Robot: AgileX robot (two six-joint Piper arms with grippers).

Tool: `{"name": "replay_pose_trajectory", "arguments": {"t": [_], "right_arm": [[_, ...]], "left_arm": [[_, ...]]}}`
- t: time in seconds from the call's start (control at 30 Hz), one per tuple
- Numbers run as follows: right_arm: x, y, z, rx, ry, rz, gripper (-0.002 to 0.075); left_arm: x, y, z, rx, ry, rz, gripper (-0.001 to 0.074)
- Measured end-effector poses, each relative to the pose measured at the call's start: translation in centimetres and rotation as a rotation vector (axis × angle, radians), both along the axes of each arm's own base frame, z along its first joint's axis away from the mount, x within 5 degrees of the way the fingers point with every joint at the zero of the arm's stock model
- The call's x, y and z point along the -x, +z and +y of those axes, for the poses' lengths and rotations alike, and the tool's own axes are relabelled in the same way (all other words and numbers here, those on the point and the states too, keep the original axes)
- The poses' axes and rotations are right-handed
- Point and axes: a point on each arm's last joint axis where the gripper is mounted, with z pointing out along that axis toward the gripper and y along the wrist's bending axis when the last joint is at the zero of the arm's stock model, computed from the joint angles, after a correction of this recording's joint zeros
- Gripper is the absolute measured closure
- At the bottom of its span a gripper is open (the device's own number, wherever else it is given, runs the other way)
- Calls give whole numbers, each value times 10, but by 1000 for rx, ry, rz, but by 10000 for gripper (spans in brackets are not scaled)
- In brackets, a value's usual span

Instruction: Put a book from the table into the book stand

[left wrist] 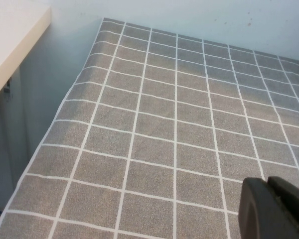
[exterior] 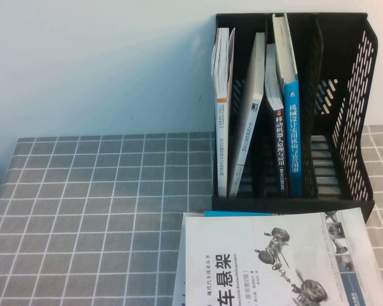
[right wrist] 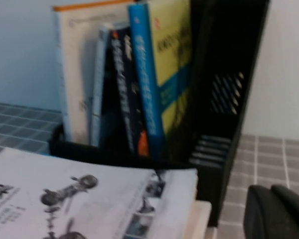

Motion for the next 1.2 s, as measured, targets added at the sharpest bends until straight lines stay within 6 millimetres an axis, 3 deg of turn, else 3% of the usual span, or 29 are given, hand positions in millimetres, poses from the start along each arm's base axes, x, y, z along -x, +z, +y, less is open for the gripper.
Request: {"name": "replay_pose_trajectory", "arguments": {"t": [0.37, 1.2], "right_arm": [[-6, -50, -17, -76, -309, 231, 729], [-5, -51, -21, -13, -369, 238, 729]], "left_arm": [[0, 0, 0, 0, 0, 0, 738], [0, 0, 0, 0, 0, 0, 738]]}}
